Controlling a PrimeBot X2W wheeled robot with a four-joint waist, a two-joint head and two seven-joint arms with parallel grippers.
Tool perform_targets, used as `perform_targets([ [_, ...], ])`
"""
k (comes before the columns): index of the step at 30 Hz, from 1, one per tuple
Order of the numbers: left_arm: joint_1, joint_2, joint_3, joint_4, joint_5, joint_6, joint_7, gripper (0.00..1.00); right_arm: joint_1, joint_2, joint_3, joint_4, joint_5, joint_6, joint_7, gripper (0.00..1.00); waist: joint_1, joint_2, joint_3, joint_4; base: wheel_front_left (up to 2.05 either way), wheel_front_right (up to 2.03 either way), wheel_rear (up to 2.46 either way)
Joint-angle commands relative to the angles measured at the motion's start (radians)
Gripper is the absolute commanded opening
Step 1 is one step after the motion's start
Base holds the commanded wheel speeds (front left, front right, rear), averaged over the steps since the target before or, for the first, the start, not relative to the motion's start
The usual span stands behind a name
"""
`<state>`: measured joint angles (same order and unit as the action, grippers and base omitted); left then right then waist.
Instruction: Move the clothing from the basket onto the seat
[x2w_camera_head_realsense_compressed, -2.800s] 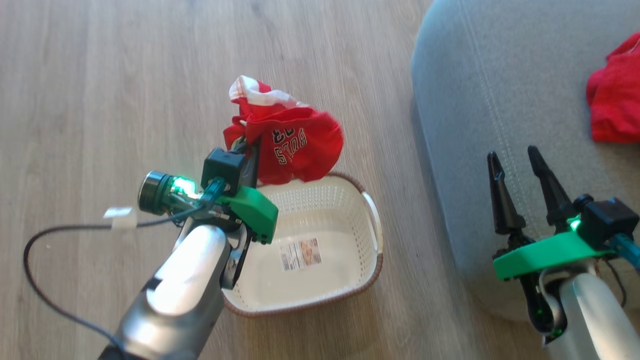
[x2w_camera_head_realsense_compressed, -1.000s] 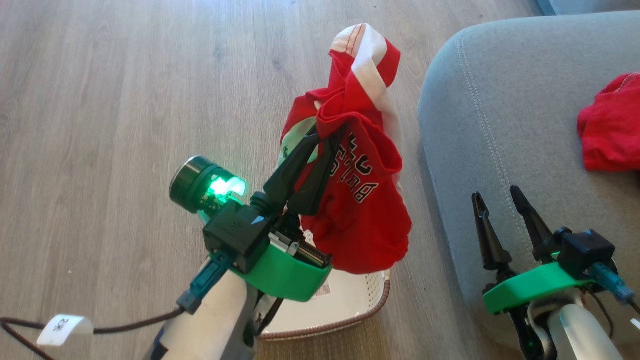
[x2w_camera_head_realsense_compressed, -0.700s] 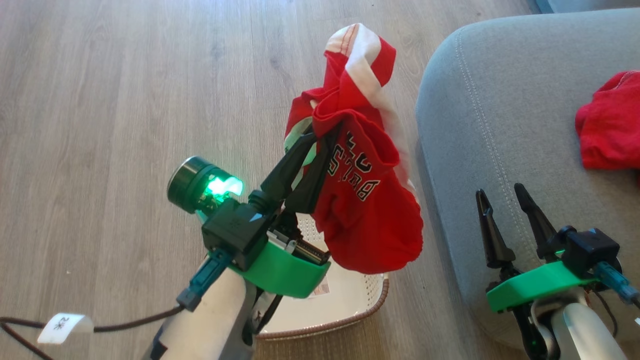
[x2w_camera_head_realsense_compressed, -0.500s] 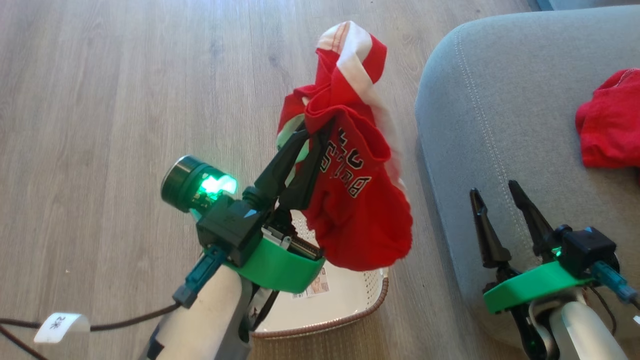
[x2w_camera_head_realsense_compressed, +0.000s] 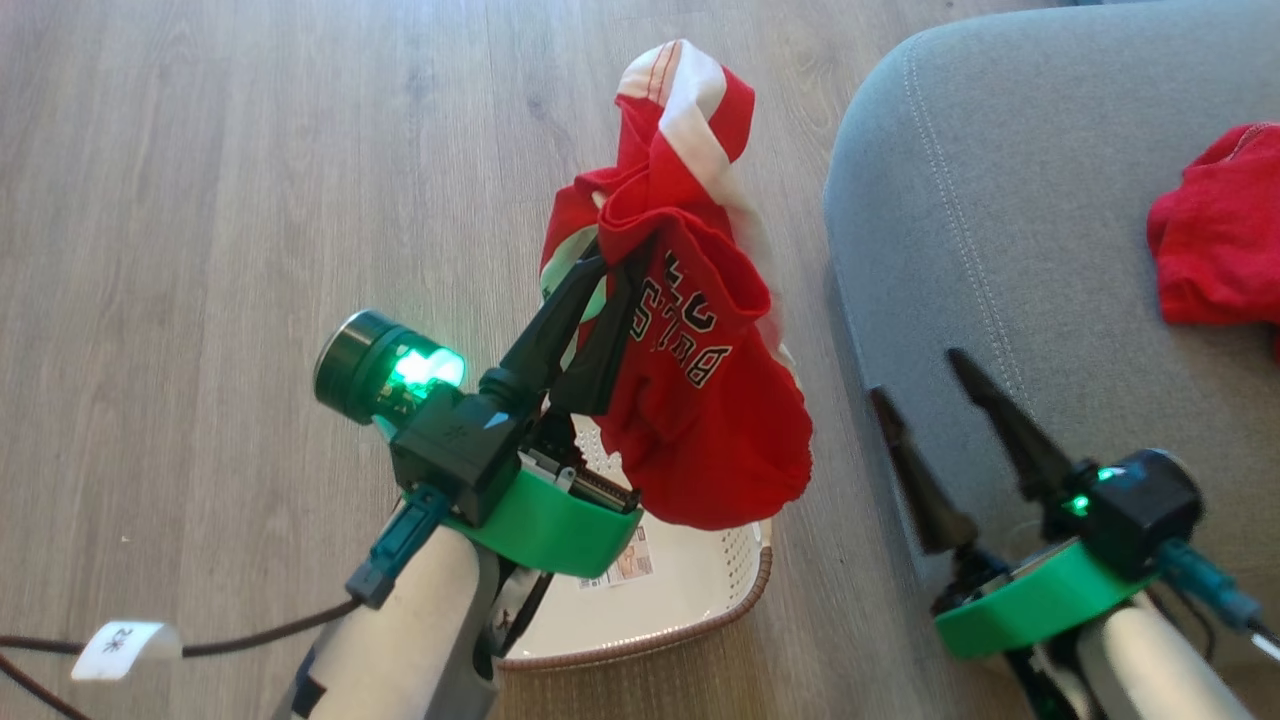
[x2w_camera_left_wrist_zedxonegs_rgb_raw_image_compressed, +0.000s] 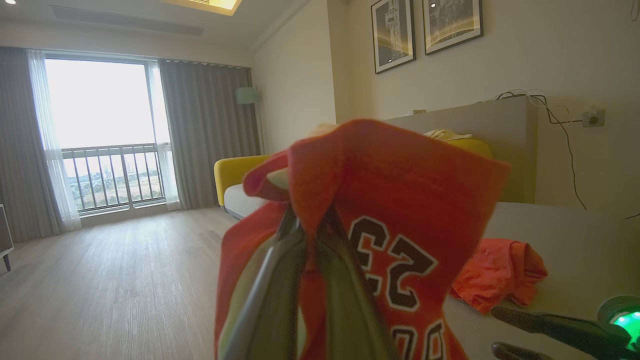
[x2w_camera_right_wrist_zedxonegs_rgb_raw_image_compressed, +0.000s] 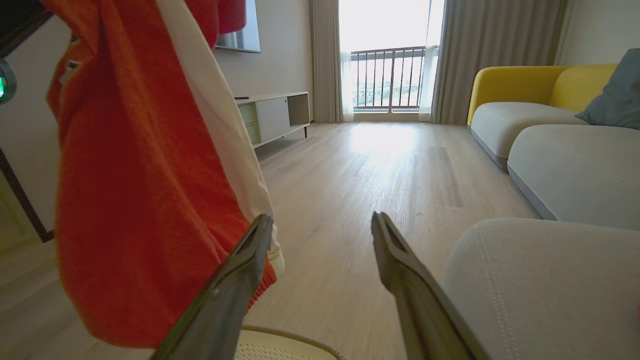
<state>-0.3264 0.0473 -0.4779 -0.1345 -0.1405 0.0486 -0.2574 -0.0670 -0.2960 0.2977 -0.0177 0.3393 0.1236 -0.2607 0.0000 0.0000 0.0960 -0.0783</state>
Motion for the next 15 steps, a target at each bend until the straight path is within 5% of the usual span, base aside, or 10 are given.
perform_targets([
  [1, -0.048, 0.003, 0.041, -0.025, 0.009, 0.006, -0.004, 0.00, 0.000, -0.022, 0.040, -0.051, 0.014, 0.007, -0.001, 1.00, 0.0000, 0.0000, 0.001, -0.002, 0.00, 0.00, 0.00],
  [15, -0.055, 0.003, -0.006, 0.004, 0.031, -0.011, -0.004, 0.00, -0.067, -0.104, 0.275, -0.131, -0.003, 0.007, -0.001, 1.00, 0.0000, 0.0000, -0.006, 0.007, 0.00, 0.00, 0.00],
])
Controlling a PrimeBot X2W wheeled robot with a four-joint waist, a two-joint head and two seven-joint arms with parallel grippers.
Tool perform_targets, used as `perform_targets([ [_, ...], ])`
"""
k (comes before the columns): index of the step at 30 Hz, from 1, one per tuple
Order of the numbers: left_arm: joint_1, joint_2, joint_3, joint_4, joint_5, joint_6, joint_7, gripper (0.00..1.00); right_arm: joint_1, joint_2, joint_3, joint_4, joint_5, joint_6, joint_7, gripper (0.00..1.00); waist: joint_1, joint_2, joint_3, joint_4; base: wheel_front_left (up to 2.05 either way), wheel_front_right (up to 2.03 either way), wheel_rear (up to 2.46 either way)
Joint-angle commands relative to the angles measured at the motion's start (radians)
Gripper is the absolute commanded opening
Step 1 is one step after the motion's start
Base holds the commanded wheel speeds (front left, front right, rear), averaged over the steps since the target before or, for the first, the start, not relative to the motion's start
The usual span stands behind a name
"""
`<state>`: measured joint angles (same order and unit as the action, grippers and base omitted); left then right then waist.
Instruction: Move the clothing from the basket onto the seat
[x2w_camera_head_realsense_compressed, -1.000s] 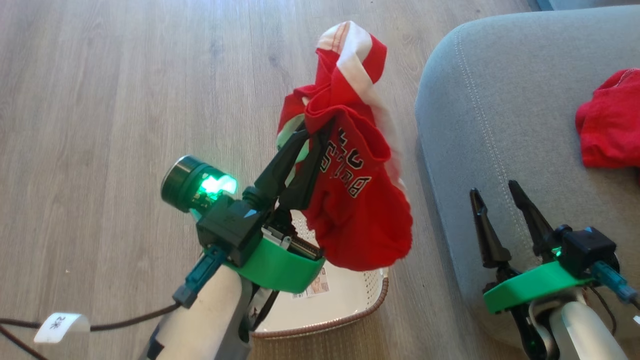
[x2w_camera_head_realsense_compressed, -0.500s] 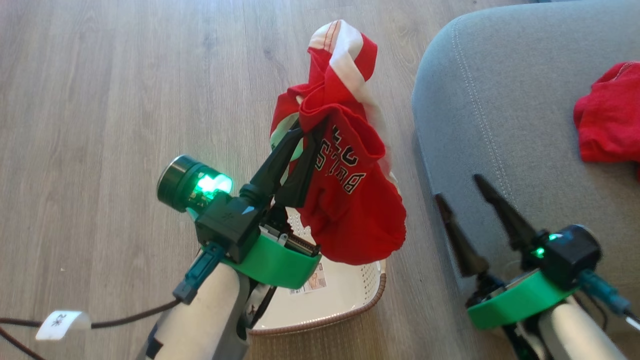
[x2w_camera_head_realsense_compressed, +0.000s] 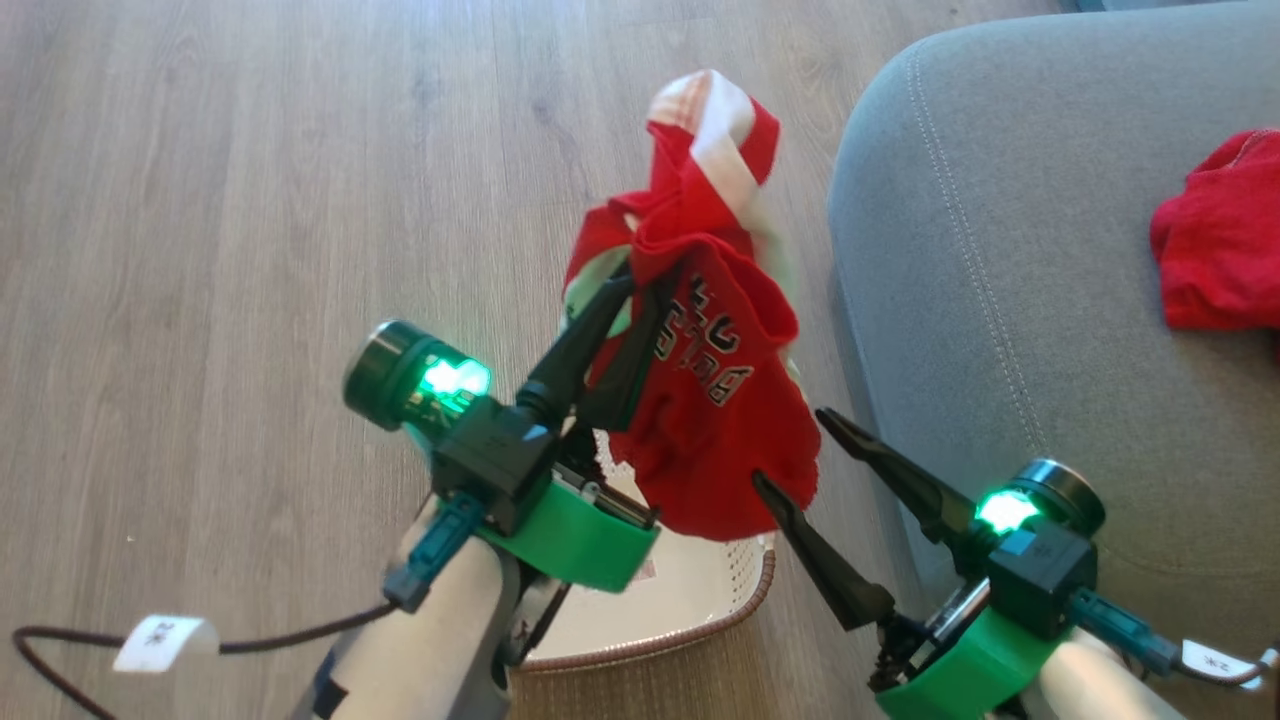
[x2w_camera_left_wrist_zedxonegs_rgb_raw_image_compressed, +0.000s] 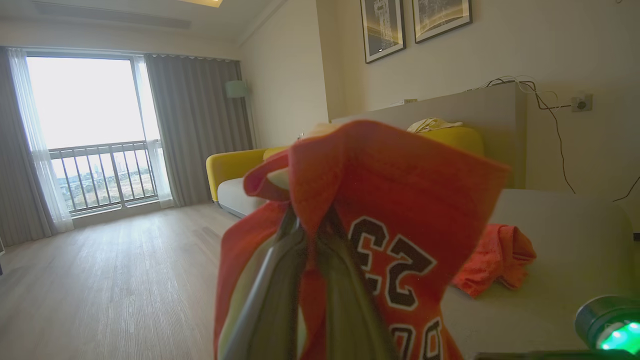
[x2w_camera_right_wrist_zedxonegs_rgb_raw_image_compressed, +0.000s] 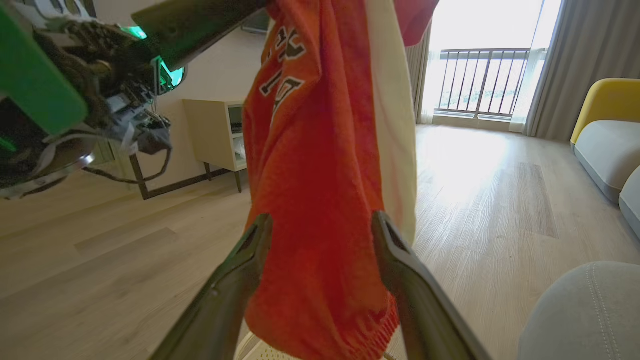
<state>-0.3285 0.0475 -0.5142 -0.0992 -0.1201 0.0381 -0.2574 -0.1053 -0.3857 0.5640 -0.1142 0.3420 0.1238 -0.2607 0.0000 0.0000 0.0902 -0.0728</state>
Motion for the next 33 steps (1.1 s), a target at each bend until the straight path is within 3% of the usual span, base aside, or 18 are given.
perform_targets([
  [1, -0.053, 0.003, 0.024, -0.031, 0.010, -0.001, -0.004, 0.00, -0.033, -0.013, 0.012, -0.034, -0.009, 0.007, -0.001, 1.00, 0.0000, 0.0000, 0.000, 0.003, 0.00, 0.00, 0.00],
  [33, -0.074, 0.003, -0.186, -0.015, -0.027, -0.009, -0.004, 0.00, -0.146, 0.029, 0.107, 0.129, -0.102, 0.007, -0.001, 1.00, 0.0000, 0.0000, -0.018, 0.037, 0.00, 0.00, 0.00],
])
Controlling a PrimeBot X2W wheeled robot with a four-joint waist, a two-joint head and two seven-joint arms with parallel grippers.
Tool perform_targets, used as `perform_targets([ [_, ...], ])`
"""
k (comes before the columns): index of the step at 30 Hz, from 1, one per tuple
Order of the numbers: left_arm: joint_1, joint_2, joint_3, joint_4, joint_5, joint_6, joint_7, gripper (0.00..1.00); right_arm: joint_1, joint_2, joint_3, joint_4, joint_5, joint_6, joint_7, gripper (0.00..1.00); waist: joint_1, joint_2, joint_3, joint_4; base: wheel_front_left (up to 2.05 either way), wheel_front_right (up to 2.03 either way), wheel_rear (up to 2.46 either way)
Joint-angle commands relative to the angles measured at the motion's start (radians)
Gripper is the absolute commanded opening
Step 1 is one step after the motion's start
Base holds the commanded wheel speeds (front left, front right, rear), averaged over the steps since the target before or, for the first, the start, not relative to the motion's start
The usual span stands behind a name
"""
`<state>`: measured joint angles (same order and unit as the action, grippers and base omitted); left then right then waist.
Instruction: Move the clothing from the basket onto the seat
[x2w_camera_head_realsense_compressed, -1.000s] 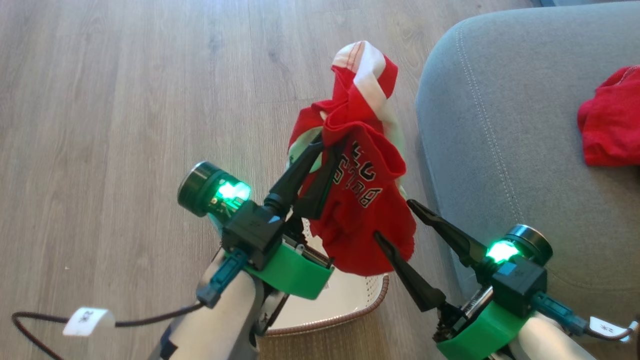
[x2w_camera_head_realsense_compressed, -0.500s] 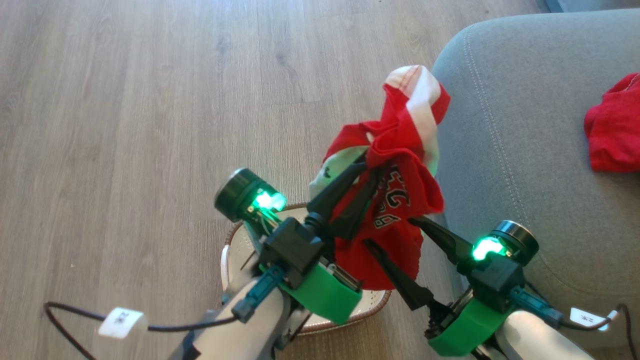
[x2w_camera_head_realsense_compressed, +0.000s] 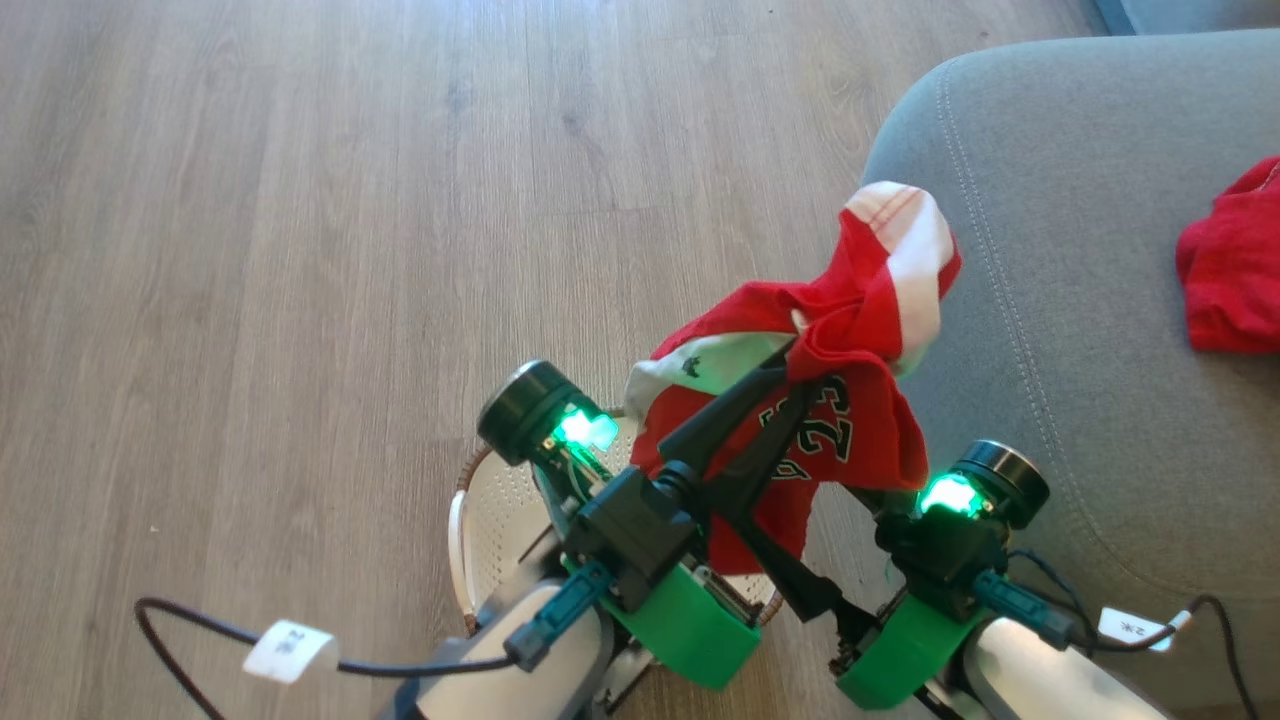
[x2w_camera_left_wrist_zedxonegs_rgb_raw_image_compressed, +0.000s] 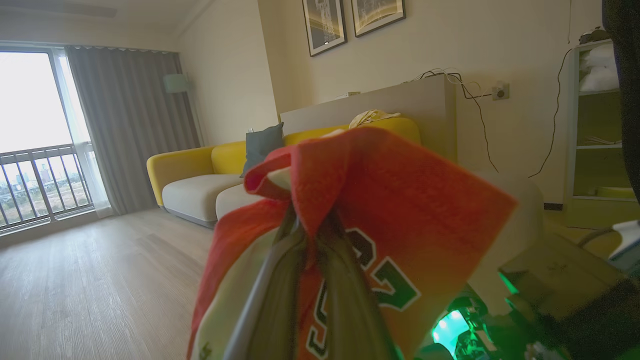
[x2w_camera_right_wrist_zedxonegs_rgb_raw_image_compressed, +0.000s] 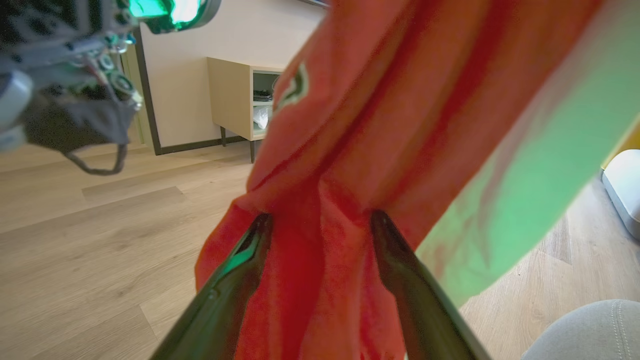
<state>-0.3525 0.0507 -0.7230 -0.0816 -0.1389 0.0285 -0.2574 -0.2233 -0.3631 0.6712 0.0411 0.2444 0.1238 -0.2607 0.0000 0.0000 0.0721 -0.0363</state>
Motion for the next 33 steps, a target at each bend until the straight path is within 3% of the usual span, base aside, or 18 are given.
perform_targets([
  [1, -0.049, 0.000, 0.017, -0.031, -0.013, -0.001, -0.004, 0.00, -0.030, 0.011, -0.003, -0.022, -0.007, 0.007, -0.001, 1.00, 0.0000, 0.0000, 0.001, 0.001, 0.00, 0.00, 0.00],
  [12, -0.035, 0.000, -0.056, -0.016, -0.036, -0.007, -0.004, 0.00, -0.048, 0.071, -0.012, 0.032, -0.030, 0.007, -0.001, 1.00, 0.0000, 0.0000, -0.014, 0.014, 0.00, 0.00, 0.00],
  [13, -0.034, 0.000, -0.060, -0.016, -0.037, -0.007, -0.004, 0.00, -0.049, 0.075, -0.009, 0.040, -0.025, 0.007, -0.001, 0.54, 0.0000, 0.0000, -0.016, 0.015, 0.00, 0.00, 0.00],
  [14, -0.034, 0.000, -0.063, -0.016, -0.039, -0.007, -0.004, 0.00, -0.051, 0.082, -0.017, 0.039, -0.021, 0.007, -0.001, 0.00, 0.0000, 0.0000, -0.017, 0.017, 0.00, 0.00, 0.00],
  [33, -0.019, 0.000, 0.011, -0.006, -0.039, 0.004, -0.004, 0.00, -0.012, 0.150, -0.203, -0.002, -0.022, 0.007, -0.001, 0.00, 0.0000, 0.0000, -0.006, 0.027, 0.00, 0.00, 0.00],
])
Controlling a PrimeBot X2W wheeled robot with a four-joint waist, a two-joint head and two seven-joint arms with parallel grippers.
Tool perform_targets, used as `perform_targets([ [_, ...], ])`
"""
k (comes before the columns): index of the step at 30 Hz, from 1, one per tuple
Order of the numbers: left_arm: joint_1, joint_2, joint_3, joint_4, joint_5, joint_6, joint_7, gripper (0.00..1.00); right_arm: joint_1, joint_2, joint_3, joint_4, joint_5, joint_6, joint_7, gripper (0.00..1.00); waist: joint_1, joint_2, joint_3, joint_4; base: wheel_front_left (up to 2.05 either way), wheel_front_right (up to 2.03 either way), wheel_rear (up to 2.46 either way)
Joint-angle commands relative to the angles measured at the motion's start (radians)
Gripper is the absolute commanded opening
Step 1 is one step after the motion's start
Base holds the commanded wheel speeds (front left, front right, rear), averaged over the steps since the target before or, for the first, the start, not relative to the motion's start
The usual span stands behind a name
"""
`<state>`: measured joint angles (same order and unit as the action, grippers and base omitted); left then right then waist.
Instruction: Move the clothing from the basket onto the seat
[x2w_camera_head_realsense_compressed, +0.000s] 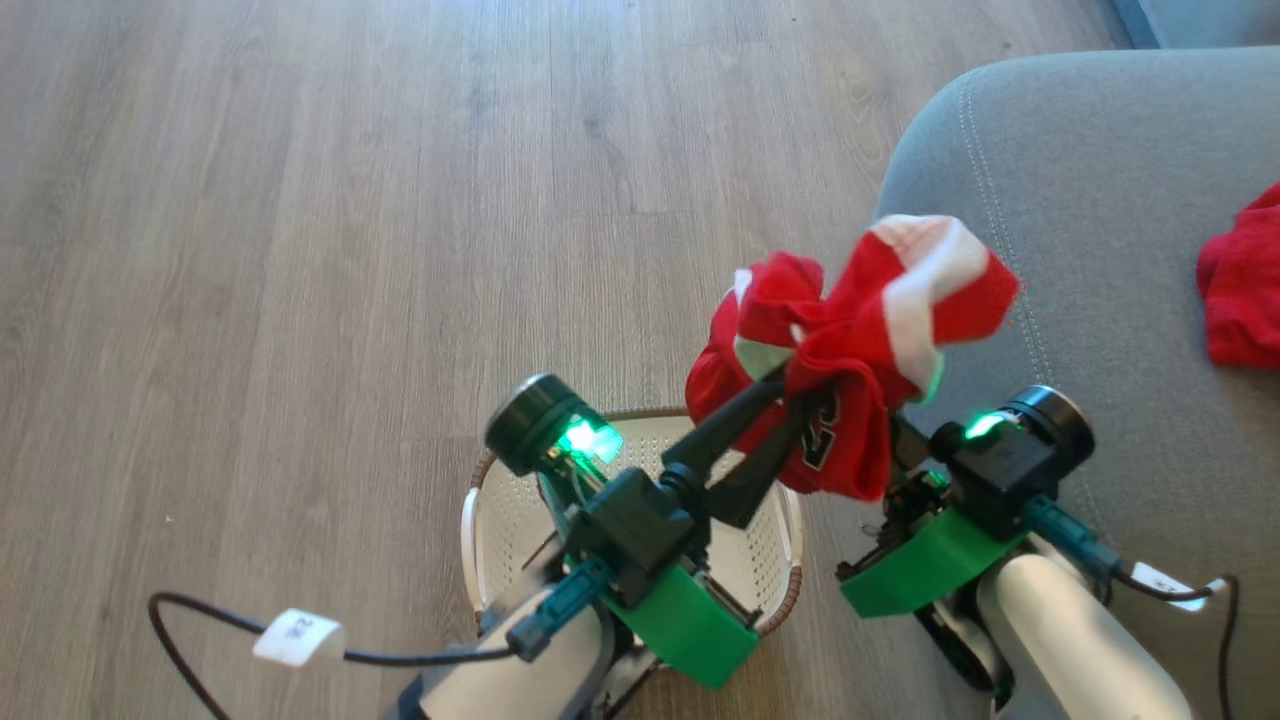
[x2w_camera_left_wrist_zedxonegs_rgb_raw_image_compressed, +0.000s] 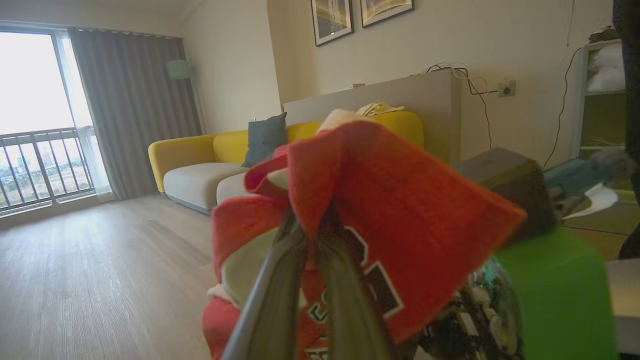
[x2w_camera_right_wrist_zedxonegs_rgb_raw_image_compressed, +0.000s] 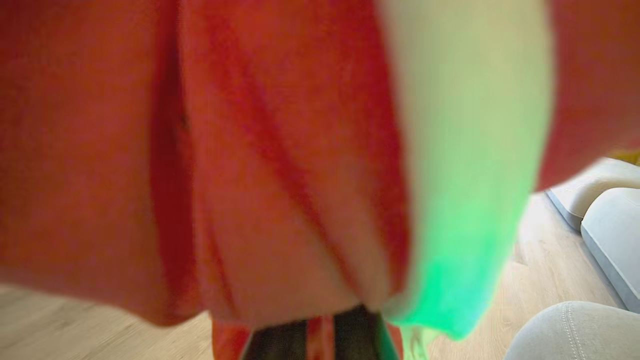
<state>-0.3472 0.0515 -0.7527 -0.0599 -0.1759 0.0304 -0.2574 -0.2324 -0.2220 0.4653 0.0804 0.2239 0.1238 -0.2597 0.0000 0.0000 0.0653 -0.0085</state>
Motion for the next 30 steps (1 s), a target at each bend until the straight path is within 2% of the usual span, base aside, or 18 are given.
perform_targets([
  [1, -0.023, -0.001, 0.049, -0.024, 0.000, 0.001, -0.004, 0.00, -0.001, 0.012, -0.005, -0.046, -0.002, 0.007, -0.002, 0.00, 0.0000, 0.0000, 0.001, -0.002, 0.00, 0.00, 0.00],
  [10, -0.006, -0.001, 0.073, 0.007, 0.036, -0.010, -0.004, 0.00, 0.016, 0.044, -0.094, -0.122, -0.005, 0.007, -0.002, 0.00, 0.0000, 0.0000, 0.006, -0.003, 0.00, 0.00, 0.00],
  [24, 0.005, -0.001, 0.035, 0.134, 0.074, -0.050, -0.004, 0.00, 0.022, 0.049, -0.108, -0.158, -0.003, 0.007, -0.002, 0.00, 0.0000, 0.0000, 0.006, -0.003, 0.00, 0.00, 0.00],
  [25, 0.000, -0.001, 0.028, 0.148, 0.095, -0.048, -0.004, 0.44, 0.024, 0.047, -0.110, -0.156, -0.006, 0.007, -0.002, 0.00, 0.0000, 0.0000, 0.008, -0.003, 0.00, 0.00, 0.00],
  [26, -0.002, -0.001, 0.025, 0.151, 0.104, -0.045, -0.004, 0.82, 0.023, 0.045, -0.110, -0.156, -0.010, 0.007, -0.002, 0.00, 0.0000, 0.0000, 0.009, -0.003, 0.00, 0.00, 0.00],
  [27, -0.002, -0.001, 0.025, 0.151, 0.104, -0.045, -0.004, 0.82, 0.023, 0.045, -0.110, -0.156, -0.010, 0.007, -0.002, 0.00, 0.0000, 0.0000, 0.009, -0.003, 0.00, 0.00, 0.00],
  [28, -0.003, -0.001, 0.024, 0.152, 0.107, -0.038, -0.004, 1.00, 0.023, 0.044, -0.113, -0.157, -0.013, 0.007, -0.002, 0.00, 0.0000, 0.0000, 0.010, -0.003, 0.00, 0.00, 0.00],
  [30, -0.003, -0.001, 0.025, 0.154, 0.108, -0.036, -0.004, 1.00, 0.023, 0.044, -0.120, -0.158, -0.013, 0.007, -0.002, 0.00, 0.0000, 0.0000, 0.011, -0.003, 0.00, 0.00, 0.00],
])
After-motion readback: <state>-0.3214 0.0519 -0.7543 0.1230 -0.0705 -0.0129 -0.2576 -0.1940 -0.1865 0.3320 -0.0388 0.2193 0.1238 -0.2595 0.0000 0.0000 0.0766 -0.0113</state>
